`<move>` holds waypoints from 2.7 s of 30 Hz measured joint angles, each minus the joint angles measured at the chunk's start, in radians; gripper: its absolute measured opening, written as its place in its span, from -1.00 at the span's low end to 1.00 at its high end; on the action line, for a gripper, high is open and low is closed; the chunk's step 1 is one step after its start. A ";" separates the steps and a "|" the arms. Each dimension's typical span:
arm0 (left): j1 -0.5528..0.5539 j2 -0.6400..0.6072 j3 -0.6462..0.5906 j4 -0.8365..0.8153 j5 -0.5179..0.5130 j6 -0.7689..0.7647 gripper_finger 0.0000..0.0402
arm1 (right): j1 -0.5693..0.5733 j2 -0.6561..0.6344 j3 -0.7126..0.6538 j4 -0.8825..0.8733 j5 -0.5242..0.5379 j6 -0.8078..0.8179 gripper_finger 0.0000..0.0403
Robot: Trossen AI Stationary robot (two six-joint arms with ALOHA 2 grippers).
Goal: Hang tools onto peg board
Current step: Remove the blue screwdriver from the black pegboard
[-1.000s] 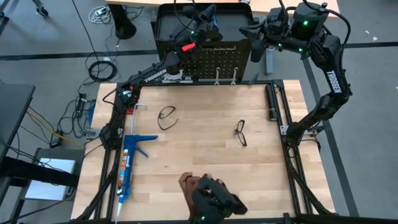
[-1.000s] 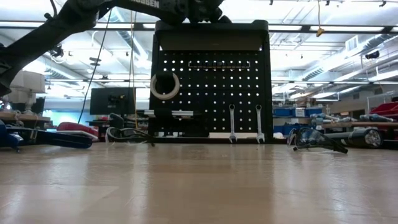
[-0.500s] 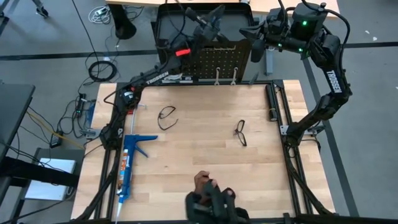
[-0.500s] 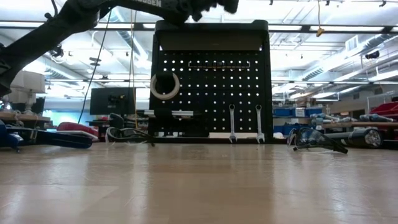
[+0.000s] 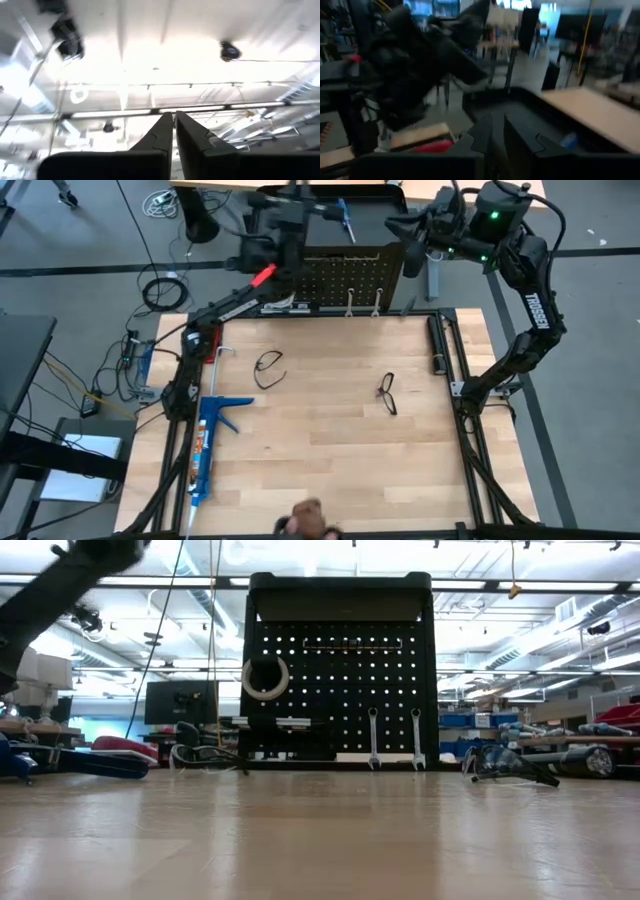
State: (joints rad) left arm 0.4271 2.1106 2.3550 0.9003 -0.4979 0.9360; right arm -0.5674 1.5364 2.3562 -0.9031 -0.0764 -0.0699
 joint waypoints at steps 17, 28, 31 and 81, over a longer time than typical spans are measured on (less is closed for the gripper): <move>-0.275 -0.260 0.002 -0.214 -0.522 0.282 -0.97 | 0.004 0.256 -0.025 0.543 0.033 -0.113 -0.18; -0.400 -0.337 0.001 -0.216 -0.599 0.425 -0.97 | -0.036 0.452 -0.025 0.706 0.287 -0.095 -0.06; -0.411 -0.342 0.001 -0.215 -0.617 0.444 -0.97 | -0.048 0.461 -0.022 0.612 0.367 -0.063 -0.06; -0.417 -0.351 0.001 -0.216 -0.626 0.466 -0.97 | -0.251 0.405 0.002 0.047 0.128 0.120 -0.22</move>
State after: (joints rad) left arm 0.0097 1.7596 2.3562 0.6846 -1.1240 1.4017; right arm -0.8185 1.9411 2.3581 -0.8559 0.0512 0.0497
